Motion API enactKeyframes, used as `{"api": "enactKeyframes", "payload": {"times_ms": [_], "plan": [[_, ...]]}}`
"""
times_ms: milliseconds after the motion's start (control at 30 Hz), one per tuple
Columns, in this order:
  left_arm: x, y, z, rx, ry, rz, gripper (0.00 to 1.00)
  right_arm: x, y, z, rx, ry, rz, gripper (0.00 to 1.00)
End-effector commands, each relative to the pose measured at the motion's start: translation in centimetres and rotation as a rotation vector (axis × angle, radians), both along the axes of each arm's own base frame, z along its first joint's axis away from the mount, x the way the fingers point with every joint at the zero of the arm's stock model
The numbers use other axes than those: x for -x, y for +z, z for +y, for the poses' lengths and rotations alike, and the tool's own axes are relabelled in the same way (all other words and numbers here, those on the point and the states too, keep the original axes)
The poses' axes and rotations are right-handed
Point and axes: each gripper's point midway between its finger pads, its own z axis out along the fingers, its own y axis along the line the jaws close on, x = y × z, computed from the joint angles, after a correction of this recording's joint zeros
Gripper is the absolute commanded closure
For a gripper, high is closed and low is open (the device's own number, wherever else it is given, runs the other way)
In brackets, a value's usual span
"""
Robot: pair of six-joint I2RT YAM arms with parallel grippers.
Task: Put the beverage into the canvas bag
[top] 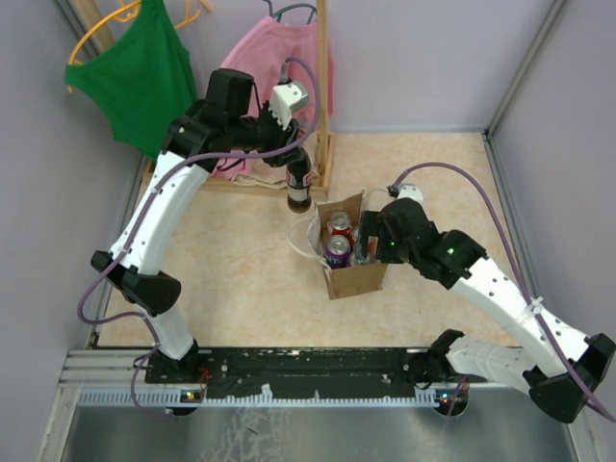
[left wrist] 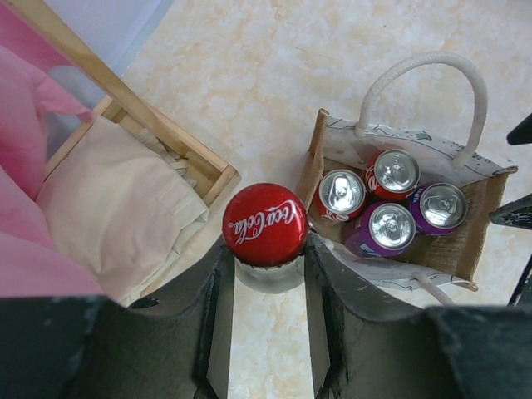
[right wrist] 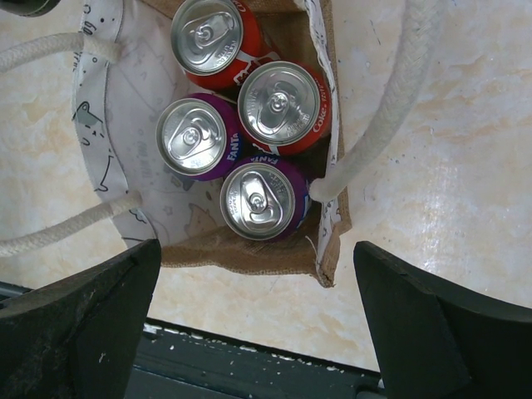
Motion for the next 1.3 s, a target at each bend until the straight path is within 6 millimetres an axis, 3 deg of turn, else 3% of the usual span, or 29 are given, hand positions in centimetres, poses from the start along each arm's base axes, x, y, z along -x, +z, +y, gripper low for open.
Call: {"api": "enactKeyframes", "payload": {"times_ms": [0,1267], "plan": [[1.9,8.8,-1.1,0.180,-0.077,-0.218,1.00,-0.8,0.6,0.3,-0.017,-0.002,-0.032,0.01],[6.5,7.0,-5.6,0.233,-0.247,-0.118,1.00,-1.4,0.8,0.3,-0.008,-0.009,-0.042,0.01]]}}
